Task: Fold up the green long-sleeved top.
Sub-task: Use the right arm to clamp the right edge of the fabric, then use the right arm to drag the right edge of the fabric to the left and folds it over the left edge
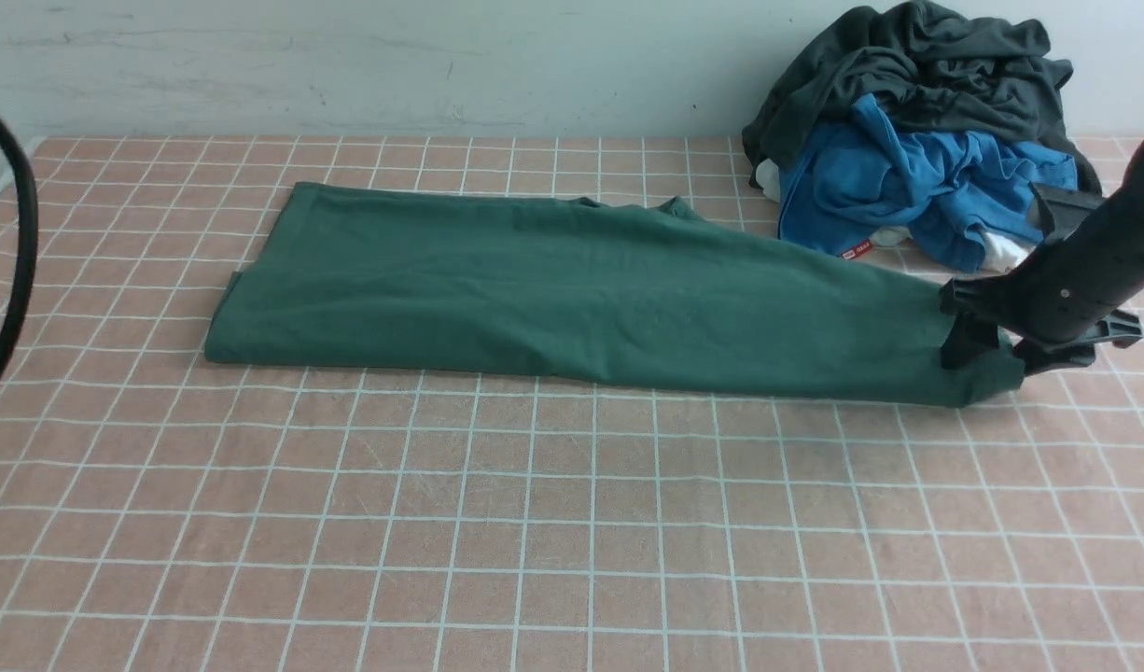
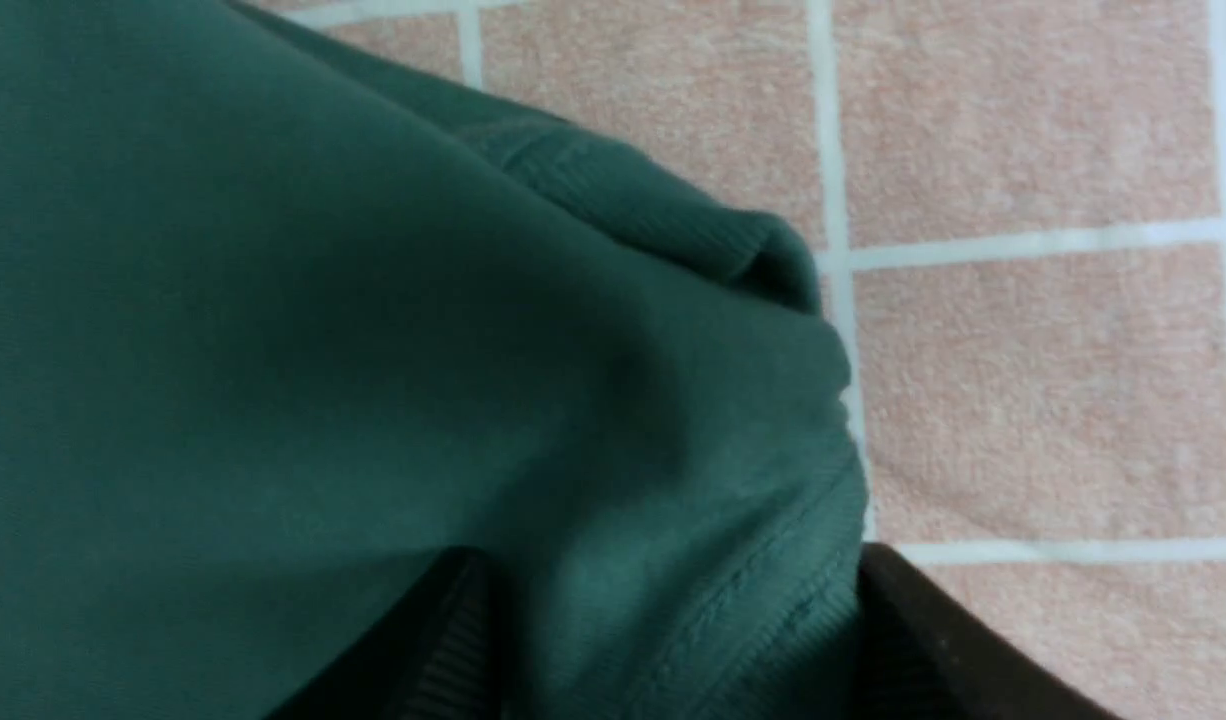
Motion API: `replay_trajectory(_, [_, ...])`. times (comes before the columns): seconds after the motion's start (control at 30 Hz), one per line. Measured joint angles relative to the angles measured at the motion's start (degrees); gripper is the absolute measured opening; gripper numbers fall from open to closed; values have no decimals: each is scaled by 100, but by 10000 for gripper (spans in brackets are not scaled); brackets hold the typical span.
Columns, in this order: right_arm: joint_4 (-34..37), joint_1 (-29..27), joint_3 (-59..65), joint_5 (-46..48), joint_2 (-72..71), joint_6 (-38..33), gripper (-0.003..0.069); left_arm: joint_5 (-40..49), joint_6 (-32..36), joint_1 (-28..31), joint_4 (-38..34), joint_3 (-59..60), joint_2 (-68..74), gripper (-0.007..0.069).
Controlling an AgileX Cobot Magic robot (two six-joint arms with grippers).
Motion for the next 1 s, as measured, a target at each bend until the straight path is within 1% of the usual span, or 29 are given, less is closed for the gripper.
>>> replay_trajectory(0.13, [70, 0, -20, -72, 0, -111, 209, -41, -13, 0, 161, 265, -215, -3])
replay_trajectory(0.17, [65, 0, -20, -62, 0, -130, 198, -41, -21, 0, 167, 270, -215, -3])
replay_trajectory(0.2, [37, 0, -71, 44, 0, -297, 116, -41, -76, 0, 237, 287, -215, -3])
replay_trajectory(0.27, [-163, -6, -217, 345, -52, -522, 44, -41, -158, 0, 310, 291, -160, -3])
replay_trajectory(0.33, [-379, -17, -328, 533, -131, -615, 34, -41, -187, 0, 318, 291, -131, -3])
replay_trajectory(0.37, [-698, -59, -478, 816, -276, -661, 34, -41, -200, 0, 324, 291, -106, -3])
replay_trajectory(0.43, [-1122, -178, -689, 1178, -541, -666, 34, -34, -200, 0, 325, 291, -62, -3])
replay_trajectory(0.47, [-1471, -288, -862, 1350, -748, -672, 34, -34, -220, 0, 325, 291, -35, -3])
replay_trajectory(0.53, [-1857, -406, -1096, 1477, -973, -672, 34, -54, -228, 0, 309, 291, 13, -3])
replay_trajectory(0.63, [-2112, -494, -1537, 1613, -1307, -672, 34, -227, -232, -34, 207, 293, 116, -3])
replay_trajectory(0.7, [-1942, -394, -1818, 1653, -1432, -672, 34, -362, -234, -114, 119, 297, 208, -3])
replay_trajectory(0.77, [-1587, -150, -2070, 1677, -1465, -672, 34, -486, -234, -215, 29, 297, 359, -3])
replay_trajectory(0.8, [-1587, -113, -2093, 1677, -1465, -672, 34, -486, -234, -225, 17, 297, 359, -3])
replay_trajectory(0.83, [-1254, 249, -2232, 1639, -1465, -672, 34, -510, -234, -302, -59, 297, 524, -3])
replay_trajectory(0.9, [-909, 894, -2270, 1471, -1402, -672, 34, -489, -234, -375, -109, 303, 710, -3])
replay_trajectory(0.93, [-831, 1155, -2276, 1381, -1357, -676, 34, -462, -234, -404, -128, 309, 777, -3])
replay_trajectory(0.97, [-784, 1219, -2282, 1360, -1342, -676, 34, -453, -234, -409, -128, 309, 792, -3])
replay_trajectory(1.0, [-669, 1617, -2288, 1153, -1243, -676, 34, -397, -238, -422, -169, 328, 885, -3])
